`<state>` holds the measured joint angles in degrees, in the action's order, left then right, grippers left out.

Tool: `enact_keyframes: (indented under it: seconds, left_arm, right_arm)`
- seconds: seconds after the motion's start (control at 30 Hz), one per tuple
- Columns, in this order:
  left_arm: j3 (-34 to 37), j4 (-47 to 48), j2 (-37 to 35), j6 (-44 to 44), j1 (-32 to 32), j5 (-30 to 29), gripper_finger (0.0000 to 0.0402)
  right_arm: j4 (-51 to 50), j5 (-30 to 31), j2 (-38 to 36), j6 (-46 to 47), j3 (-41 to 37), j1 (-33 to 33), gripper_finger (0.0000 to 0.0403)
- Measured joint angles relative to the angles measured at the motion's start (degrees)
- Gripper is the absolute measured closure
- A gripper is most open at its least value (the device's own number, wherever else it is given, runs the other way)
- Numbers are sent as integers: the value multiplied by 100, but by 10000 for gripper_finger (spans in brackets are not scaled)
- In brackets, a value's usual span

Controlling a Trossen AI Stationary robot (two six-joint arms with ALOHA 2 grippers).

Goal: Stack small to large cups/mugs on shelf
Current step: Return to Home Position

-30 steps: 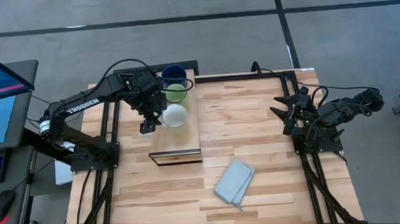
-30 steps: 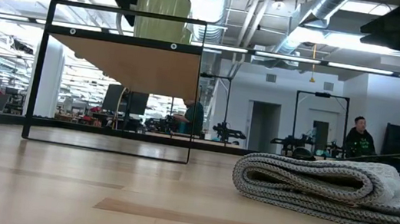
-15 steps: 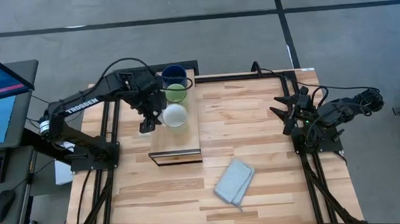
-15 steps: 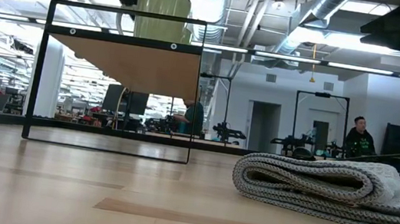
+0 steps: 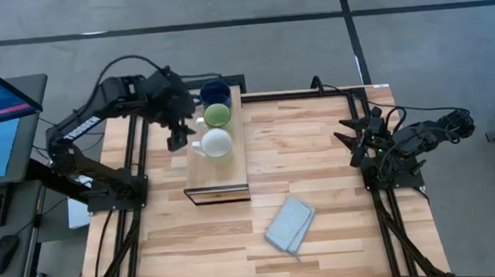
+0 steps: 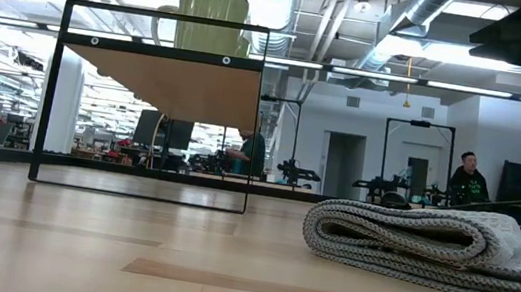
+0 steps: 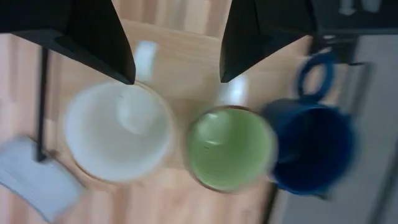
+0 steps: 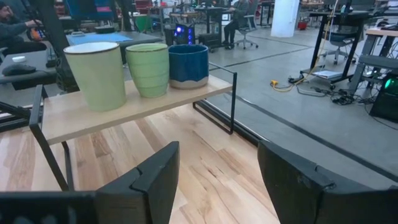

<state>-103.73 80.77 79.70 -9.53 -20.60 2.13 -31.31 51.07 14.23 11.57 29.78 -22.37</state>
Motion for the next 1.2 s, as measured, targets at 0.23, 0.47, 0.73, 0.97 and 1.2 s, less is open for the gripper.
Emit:
enact_keyframes:
  seconds: [0.23,0.47,0.73,0.97,1.2]
  left_arm:
    - [-225,-269,-59,89,12,-613,175]
    - [9,-1177,-899,-190,85,-422,175]
    - [1775,-2783,-2713,-437,91,53,175]
    - [3480,-3844,-4073,-216,92,13,175]
    - [4701,-4544,-4967,9,92,-138,175]
  right_arm:
    - [40,33,0,-199,0,0,163]
    - [701,620,-2,-1046,0,3,163]
    - [1735,-532,-83,-2984,0,1,163]
    - [2128,-800,-450,-3500,0,143,163]
    - [2831,-843,-561,-3624,-340,852,163]
